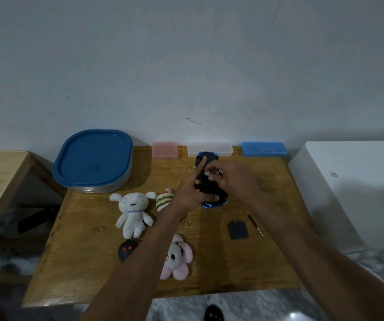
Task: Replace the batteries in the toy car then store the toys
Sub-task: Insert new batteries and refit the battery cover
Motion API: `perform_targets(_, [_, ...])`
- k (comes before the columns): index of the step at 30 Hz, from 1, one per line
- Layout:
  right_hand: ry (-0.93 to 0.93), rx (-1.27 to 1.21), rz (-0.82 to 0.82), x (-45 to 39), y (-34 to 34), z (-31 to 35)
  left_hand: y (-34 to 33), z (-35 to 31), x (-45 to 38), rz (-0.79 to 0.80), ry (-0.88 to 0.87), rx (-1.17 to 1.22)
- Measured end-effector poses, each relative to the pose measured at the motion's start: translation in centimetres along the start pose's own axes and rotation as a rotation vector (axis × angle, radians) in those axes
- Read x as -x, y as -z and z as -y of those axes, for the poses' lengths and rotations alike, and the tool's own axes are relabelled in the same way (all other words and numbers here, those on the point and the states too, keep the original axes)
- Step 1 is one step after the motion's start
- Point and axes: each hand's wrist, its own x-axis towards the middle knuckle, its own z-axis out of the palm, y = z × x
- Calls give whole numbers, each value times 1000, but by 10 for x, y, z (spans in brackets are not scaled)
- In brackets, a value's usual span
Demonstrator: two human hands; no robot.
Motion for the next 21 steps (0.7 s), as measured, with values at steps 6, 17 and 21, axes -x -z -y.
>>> perform_targets(6, [96,99,9,5,-3,-3,0,-3,0,13,21,23])
perform_targets(17, [69,95,0,6,-4,-5,-3,3,-2,16,7,50])
perform_targets(21, [54,97,109,5,-4,-7,-6,6,-1,24,29,78])
